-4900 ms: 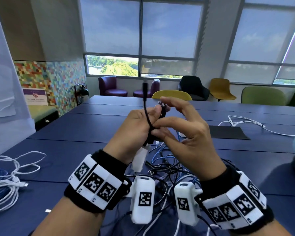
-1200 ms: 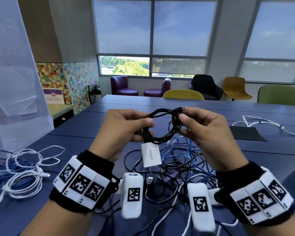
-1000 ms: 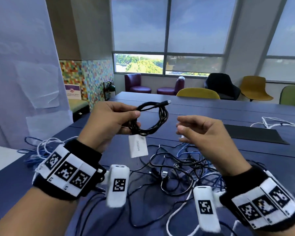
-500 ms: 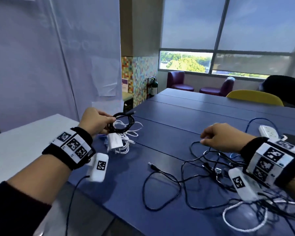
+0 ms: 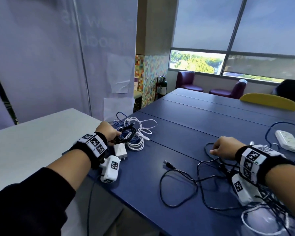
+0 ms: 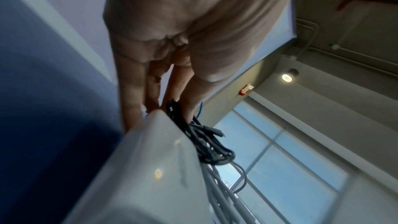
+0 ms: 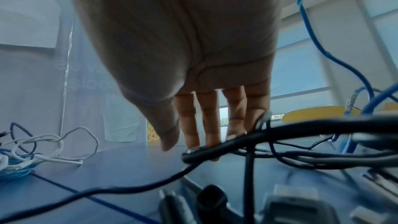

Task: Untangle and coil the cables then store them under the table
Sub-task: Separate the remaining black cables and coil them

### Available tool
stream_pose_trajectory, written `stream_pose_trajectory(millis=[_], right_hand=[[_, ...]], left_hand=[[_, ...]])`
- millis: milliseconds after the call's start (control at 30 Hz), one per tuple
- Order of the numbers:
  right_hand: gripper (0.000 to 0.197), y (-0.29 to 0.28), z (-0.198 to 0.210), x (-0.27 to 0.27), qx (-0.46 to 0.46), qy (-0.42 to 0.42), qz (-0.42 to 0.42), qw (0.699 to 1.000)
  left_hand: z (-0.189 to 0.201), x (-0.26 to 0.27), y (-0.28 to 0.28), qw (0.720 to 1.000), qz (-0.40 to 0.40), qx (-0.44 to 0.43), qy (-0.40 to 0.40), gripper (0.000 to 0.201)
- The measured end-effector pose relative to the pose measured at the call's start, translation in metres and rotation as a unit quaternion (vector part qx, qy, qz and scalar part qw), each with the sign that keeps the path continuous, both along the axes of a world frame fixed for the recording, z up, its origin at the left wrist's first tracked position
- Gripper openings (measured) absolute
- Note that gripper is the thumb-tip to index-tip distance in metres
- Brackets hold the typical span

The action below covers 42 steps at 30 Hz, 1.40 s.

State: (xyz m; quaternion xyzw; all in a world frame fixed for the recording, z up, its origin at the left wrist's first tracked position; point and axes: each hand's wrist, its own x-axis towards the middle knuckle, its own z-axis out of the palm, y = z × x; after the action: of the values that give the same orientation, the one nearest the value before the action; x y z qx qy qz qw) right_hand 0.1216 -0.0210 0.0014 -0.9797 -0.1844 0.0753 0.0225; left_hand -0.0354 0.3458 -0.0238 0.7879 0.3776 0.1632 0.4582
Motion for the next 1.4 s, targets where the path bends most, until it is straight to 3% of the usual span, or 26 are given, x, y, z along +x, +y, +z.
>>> stream_pose_trajectory(millis=[100,200,333,400,500,567,667,700,800,867,1067,1200,1267,1400], right_hand=[[0.026,0.003,-0.006,-0.004,-0.016,0.006,-0.001,1.000],[0.032,0.005,-0.009,-0.006,-0.020,0.009,0.007,1.000],[0.029,0.001,-0.007,-0.011,-0.042,0.008,0.022,0.999],[0.026,0.000,-0.006,-0.013,-0.045,0.007,0.020,0.999],[0.031,-0.004,-0.007,-0.011,-0.028,0.006,0.012,1.000],[0.035,-0.004,-0.008,-0.011,-0.029,0.003,0.010,1.000],[0.028,-0.002,-0.009,-0.010,-0.059,-0.030,0.004,0.998],[0.026,-0.001,-0.010,-0.010,-0.072,-0.039,0.002,0.997],[0.012,0.002,-0.008,-0.010,-0.121,-0.043,0.018,0.992],[0.017,0.002,0.000,-0.011,-0.118,-0.035,0.025,0.992],[0.015,-0.012,0.053,0.002,0.050,-0.040,0.032,0.997],[0.015,-0.024,0.088,0.005,0.149,-0.092,0.028,0.984],[0.013,-0.030,0.101,0.005,0.210,-0.128,0.026,0.969],[0.009,-0.042,0.121,0.004,0.384,-0.162,0.031,0.908]], left_hand=[[0.008,0.003,-0.004,0.994,-0.042,0.080,0.068,0.025],[0.014,0.005,-0.010,0.982,-0.079,0.129,0.111,0.011],[0.019,0.014,-0.024,0.971,-0.129,0.147,0.138,0.024],[0.021,0.014,-0.034,0.962,-0.147,0.161,0.165,0.016],[0.022,0.021,-0.038,0.957,-0.146,0.155,0.195,0.022],[0.028,0.020,-0.042,0.957,-0.141,0.169,0.187,0.015],[0.037,0.026,-0.047,0.961,-0.097,0.199,0.169,0.060],[0.042,0.026,-0.051,0.959,-0.088,0.215,0.161,0.064],[0.058,0.027,-0.069,0.954,-0.091,0.251,0.136,0.060],[0.066,0.031,-0.082,0.953,-0.110,0.260,0.107,0.058],[0.082,0.053,-0.123,0.941,-0.232,0.243,0.034,0.072],[0.083,0.068,-0.153,0.927,-0.302,0.222,0.000,0.058],[0.081,0.075,-0.167,0.919,-0.332,0.212,-0.005,0.057],[0.076,0.081,-0.191,0.911,-0.377,0.162,-0.036,0.058]])
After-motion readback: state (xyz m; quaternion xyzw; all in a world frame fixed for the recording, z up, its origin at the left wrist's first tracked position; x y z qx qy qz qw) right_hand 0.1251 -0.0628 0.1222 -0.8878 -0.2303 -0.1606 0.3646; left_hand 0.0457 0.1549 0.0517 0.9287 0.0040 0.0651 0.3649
